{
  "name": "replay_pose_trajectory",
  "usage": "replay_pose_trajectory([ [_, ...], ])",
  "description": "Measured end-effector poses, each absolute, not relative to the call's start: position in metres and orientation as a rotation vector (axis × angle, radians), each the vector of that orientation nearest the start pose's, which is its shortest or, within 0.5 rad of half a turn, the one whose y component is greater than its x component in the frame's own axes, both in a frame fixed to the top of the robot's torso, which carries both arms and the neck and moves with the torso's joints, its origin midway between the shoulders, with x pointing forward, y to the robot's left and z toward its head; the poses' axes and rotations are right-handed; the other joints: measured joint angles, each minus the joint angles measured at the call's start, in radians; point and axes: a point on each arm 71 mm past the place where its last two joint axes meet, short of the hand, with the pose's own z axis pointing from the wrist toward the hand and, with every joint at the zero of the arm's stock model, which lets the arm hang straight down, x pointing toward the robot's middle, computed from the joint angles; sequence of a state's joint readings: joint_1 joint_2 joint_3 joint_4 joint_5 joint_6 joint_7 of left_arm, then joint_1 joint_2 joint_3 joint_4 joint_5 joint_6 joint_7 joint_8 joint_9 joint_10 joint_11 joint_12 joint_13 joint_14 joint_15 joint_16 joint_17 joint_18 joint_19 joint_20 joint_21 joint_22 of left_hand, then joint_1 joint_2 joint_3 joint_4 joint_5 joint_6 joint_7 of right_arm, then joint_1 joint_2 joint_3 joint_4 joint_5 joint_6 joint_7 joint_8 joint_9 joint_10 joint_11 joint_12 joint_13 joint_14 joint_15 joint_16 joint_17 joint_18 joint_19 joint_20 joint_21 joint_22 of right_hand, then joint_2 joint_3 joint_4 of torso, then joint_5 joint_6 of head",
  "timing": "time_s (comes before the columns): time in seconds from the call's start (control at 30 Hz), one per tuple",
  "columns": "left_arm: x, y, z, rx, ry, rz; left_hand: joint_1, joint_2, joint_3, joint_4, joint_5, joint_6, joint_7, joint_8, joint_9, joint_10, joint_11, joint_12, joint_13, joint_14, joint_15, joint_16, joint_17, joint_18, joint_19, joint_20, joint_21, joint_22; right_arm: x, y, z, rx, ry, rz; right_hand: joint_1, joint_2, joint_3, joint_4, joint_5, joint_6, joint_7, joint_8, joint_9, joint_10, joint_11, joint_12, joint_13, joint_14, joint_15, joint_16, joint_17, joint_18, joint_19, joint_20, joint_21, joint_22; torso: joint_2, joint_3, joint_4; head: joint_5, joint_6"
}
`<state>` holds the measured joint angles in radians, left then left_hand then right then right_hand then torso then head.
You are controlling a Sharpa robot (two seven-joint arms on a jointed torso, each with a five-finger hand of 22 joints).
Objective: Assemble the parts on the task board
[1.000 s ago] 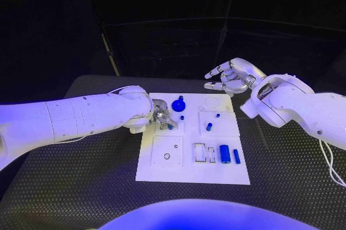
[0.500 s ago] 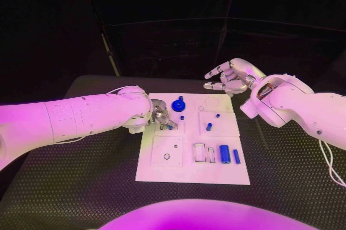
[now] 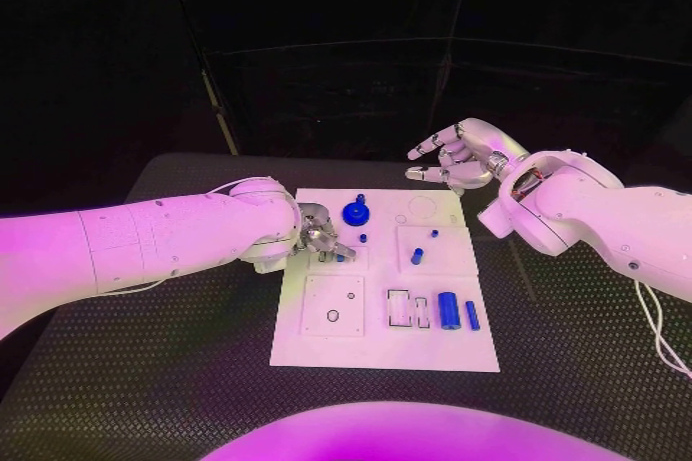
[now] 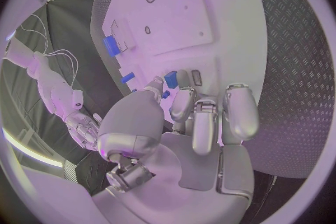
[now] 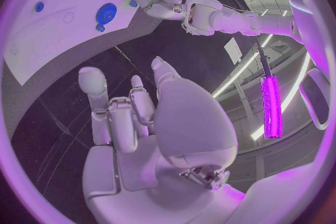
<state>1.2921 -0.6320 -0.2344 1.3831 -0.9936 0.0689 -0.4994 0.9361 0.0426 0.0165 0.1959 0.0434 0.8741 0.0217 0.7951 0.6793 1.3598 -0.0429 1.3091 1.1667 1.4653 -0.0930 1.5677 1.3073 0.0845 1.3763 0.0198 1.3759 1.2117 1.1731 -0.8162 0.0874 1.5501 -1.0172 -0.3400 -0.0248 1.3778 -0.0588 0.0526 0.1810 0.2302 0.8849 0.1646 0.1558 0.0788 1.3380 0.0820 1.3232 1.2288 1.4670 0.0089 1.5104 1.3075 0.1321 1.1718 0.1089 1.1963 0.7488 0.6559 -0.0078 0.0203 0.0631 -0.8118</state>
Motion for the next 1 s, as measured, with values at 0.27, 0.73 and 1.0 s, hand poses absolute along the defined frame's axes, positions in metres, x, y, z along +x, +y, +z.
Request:
replay_pose_trajectory([
  [0.27, 0.492, 0.164, -0.229, -0.146, 2.336, -0.442, 0.043, 0.013, -0.035, -0.007, 0.0, -0.035, 0.016, -0.029, -0.014, -0.019, 0.011, -0.016, -0.027, 0.0, 0.0, 0.0, 0.0, 0.0, -0.017, -0.001, -0.028, -0.035, 0.493, -0.183, -0.149, 0.262, 1.633, 1.0, -0.003, -0.003, 0.0, 0.0, 0.0, 0.0, 0.0, 0.0, 0.0, 0.0, 0.0, 0.0, 0.0, 0.0, 0.0, 0.0, 0.0, 0.0, 0.0, 0.0, 0.0, 0.0, 0.0, 0.0006, 0.0, 0.001, 0.007],
  [0.73, 0.528, 0.195, -0.16, -0.14, 2.273, -0.381, 0.114, 0.042, -0.116, 0.0, 0.0, -0.1, 0.068, -0.201, -0.14, -0.05, 0.054, -0.031, -0.058, 0.004, 0.04, 0.0, 0.0, 0.0, -0.036, 0.032, -0.05, -0.064, 0.495, -0.184, -0.15, 0.266, 1.634, 0.996, -0.003, -0.003, 0.0, 0.0, 0.0, 0.0, 0.0, 0.0, 0.0, 0.0, 0.0, 0.0, 0.0, 0.0, 0.0, 0.0, 0.0, 0.0, 0.0, 0.0, 0.0, 0.0, 0.0, 0.0012, -0.0004, 0.002, 0.026],
  [1.0, 0.554, 0.196, -0.158, -0.161, 2.279, -0.316, 0.13, 0.058, -0.124, -0.006, 0.0, -0.09, 0.079, -0.219, -0.164, -0.053, 0.058, -0.035, -0.062, 0.0, 0.043, 0.0, 0.0, 0.0, -0.037, 0.038, -0.05, -0.064, 0.495, -0.183, -0.15, 0.265, 1.635, 0.998, -0.008, 0.003, -0.003, 0.003, 0.0, 0.0, 0.0, 0.0, 0.0, 0.0, 0.0, 0.0, 0.0, 0.0, 0.0, 0.0, 0.0, 0.0, 0.0, 0.0, 0.0, 0.0, 0.003, 0.0006, -0.0024, 0.006, 0.035],
])
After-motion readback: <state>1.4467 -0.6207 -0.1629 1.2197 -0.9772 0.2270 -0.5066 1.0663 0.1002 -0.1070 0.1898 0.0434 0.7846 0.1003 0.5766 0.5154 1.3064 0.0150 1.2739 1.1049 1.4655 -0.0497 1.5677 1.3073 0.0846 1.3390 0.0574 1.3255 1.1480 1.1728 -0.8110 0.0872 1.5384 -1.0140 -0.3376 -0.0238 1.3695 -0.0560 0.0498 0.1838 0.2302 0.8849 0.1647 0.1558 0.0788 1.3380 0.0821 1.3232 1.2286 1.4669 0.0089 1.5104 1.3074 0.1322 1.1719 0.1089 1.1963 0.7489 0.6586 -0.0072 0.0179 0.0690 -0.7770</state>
